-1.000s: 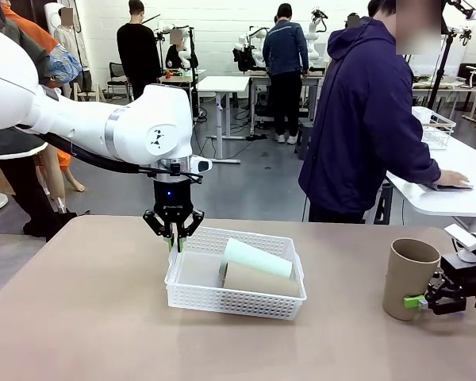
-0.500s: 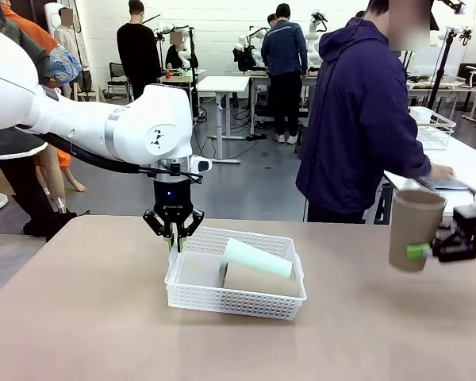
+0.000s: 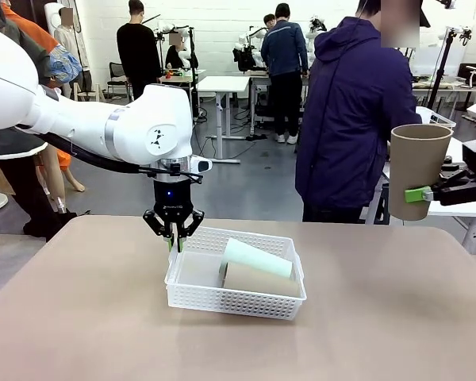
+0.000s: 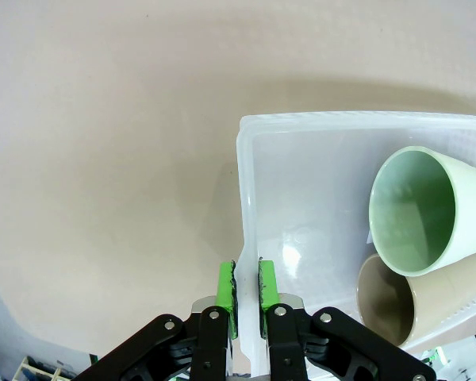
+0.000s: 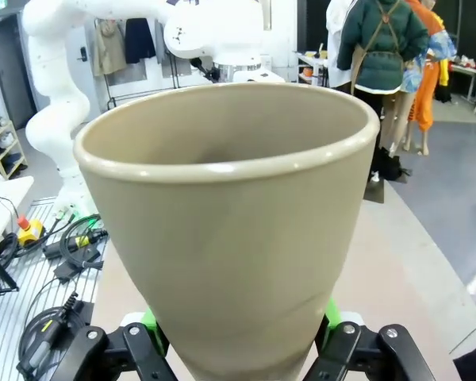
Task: Clean and organize the cups into the basket.
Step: Pick up the Reusable plastic cup from the right side of the table and stack it inside the Organizing basket in the center of the table.
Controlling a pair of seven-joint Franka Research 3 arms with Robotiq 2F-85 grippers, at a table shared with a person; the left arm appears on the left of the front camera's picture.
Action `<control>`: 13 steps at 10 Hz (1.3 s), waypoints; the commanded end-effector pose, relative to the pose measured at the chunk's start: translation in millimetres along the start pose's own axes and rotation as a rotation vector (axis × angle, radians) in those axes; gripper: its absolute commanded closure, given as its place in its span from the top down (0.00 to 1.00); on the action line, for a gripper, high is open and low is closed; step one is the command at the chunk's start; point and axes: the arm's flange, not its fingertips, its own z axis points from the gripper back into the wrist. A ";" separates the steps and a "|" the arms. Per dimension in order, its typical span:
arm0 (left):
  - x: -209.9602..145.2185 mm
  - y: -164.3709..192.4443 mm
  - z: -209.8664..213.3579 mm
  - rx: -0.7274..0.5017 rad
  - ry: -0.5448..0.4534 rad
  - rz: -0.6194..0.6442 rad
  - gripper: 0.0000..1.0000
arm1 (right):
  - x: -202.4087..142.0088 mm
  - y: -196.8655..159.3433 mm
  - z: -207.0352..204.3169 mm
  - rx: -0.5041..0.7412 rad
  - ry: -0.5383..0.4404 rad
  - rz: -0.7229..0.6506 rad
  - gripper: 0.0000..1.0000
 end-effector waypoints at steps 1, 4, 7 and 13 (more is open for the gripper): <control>-1.1 -0.9 0.4 -0.001 -0.005 0.012 0.00 | -3.8 -0.4 3.4 0.004 -0.011 -0.005 0.00; -1.1 -0.9 0.4 -0.001 -0.005 0.012 0.00 | -3.8 -0.4 3.4 0.004 -0.011 -0.005 0.00; -1.1 -0.9 0.4 -0.001 -0.005 0.012 0.00 | 24.9 5.0 -20.2 -0.003 0.171 0.064 0.81; -1.1 -0.9 0.4 -0.001 -0.005 0.012 0.00 | 101.4 -10.1 -217.4 0.174 0.707 0.077 0.81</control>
